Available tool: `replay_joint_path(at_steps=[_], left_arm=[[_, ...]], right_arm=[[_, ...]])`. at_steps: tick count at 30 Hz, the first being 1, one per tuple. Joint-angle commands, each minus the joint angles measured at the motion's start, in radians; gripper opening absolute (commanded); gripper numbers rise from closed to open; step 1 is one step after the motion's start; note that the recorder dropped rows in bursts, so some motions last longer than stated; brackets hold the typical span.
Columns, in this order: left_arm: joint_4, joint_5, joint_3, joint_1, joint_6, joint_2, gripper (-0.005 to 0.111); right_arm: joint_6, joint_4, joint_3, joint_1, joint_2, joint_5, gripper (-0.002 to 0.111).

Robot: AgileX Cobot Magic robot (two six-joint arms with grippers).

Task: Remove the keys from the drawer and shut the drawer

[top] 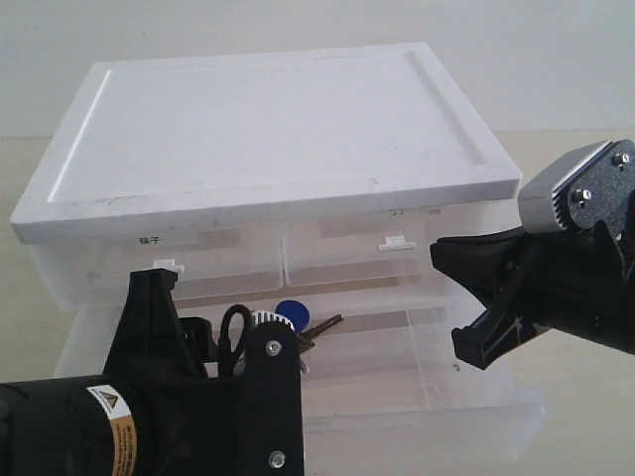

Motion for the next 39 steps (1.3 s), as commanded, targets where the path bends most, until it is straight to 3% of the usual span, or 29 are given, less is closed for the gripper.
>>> replay_joint_path(at_steps=[1, 8, 11, 15, 18, 24, 27, 33, 39], left_arm=[[0.007, -0.033, -0.007, -0.004, -0.091, -0.014, 0.062], [0.014, -0.389, -0.007, -0.004, -0.256, -0.099, 0.060], [0.012, -0.475, -0.007, -0.004, -0.335, -0.139, 0.060], [0.104, -0.363, -0.026, 0.046, -0.692, -0.146, 0.061], [0.118, -0.336, -0.026, 0.104, -0.831, -0.116, 0.070], [0.164, -0.306, -0.026, 0.177, -0.929, 0.004, 0.074], [0.194, -0.365, -0.026, 0.194, -0.952, 0.054, 0.074], [0.363, -0.348, -0.026, 0.250, -1.137, 0.112, 0.074], [0.367, -0.390, -0.026, 0.289, -1.153, 0.159, 0.074]], right_arm=[[0.005, 0.008, -0.006, -0.007, -0.002, 0.001, 0.000], [0.005, 0.008, -0.006, -0.007, -0.002, 0.001, 0.000], [0.005, 0.008, -0.006, -0.007, -0.002, 0.001, 0.000], [0.015, 0.008, -0.006, -0.007, -0.002, 0.001, 0.000], [0.015, 0.008, -0.006, -0.007, -0.002, 0.001, 0.000], [0.015, 0.008, -0.006, -0.007, 0.001, 0.025, 0.000], [0.015, 0.008, -0.006, -0.007, 0.001, 0.018, 0.000], [0.015, 0.008, -0.006, -0.007, 0.001, -0.005, 0.000], [0.015, 0.008, -0.006, -0.007, 0.001, -0.006, 0.000]])
